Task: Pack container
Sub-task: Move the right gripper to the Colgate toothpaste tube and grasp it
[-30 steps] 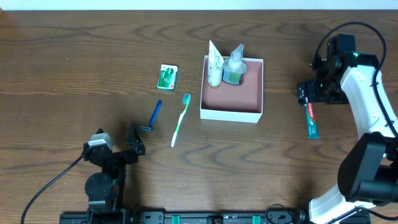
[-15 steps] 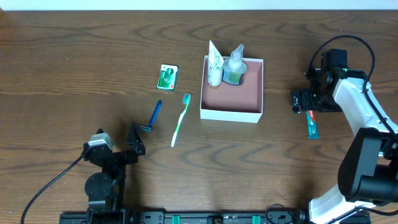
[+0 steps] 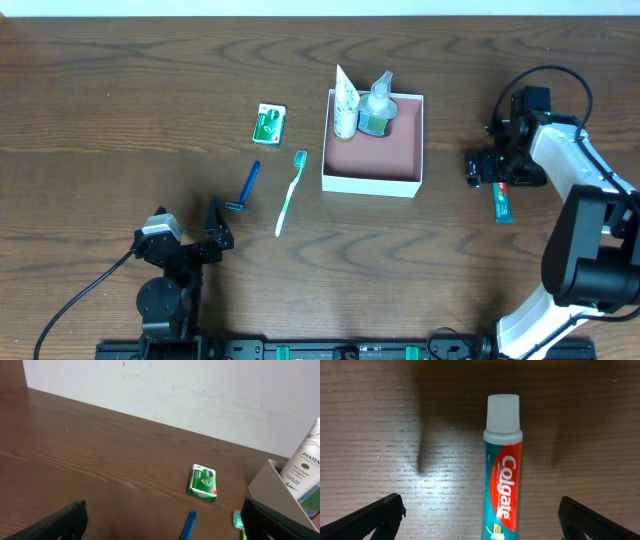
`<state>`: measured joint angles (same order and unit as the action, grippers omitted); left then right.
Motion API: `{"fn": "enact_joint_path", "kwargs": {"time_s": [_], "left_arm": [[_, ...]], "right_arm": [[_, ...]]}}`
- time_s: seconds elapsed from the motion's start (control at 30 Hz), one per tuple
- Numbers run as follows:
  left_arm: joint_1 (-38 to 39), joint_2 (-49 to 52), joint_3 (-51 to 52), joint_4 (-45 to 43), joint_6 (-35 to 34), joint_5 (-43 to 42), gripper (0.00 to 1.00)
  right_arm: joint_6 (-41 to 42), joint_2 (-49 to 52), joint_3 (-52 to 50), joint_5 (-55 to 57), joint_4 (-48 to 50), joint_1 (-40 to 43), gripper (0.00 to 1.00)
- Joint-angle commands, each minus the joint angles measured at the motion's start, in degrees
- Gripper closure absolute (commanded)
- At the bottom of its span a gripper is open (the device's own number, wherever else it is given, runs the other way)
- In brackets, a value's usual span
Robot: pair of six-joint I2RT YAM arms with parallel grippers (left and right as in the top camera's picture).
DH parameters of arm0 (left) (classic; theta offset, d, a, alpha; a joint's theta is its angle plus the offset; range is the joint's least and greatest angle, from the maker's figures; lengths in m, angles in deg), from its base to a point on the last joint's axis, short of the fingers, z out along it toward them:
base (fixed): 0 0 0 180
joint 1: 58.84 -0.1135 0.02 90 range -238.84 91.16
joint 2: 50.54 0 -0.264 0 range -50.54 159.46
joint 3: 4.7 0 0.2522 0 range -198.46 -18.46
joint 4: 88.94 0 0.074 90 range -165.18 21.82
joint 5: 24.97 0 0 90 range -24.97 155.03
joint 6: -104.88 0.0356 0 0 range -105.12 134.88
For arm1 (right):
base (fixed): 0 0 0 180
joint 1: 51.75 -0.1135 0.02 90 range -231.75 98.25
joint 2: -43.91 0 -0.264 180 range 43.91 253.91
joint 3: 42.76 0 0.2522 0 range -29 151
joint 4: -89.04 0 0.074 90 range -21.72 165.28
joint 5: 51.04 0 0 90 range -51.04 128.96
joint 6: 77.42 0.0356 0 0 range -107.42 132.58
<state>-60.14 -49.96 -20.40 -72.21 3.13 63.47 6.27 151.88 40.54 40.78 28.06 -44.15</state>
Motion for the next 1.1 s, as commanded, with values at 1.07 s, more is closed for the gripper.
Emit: {"fn": "enact_joint_path", "kwargs": {"time_s": [1.07], "left_arm": [[-0.2, -0.3, 1.7, 1.0, 0.3, -0.2, 0.02]], "right_arm": [[0.7, 3.1, -3.0, -0.3, 2.5, 0.4, 0.31]]}}
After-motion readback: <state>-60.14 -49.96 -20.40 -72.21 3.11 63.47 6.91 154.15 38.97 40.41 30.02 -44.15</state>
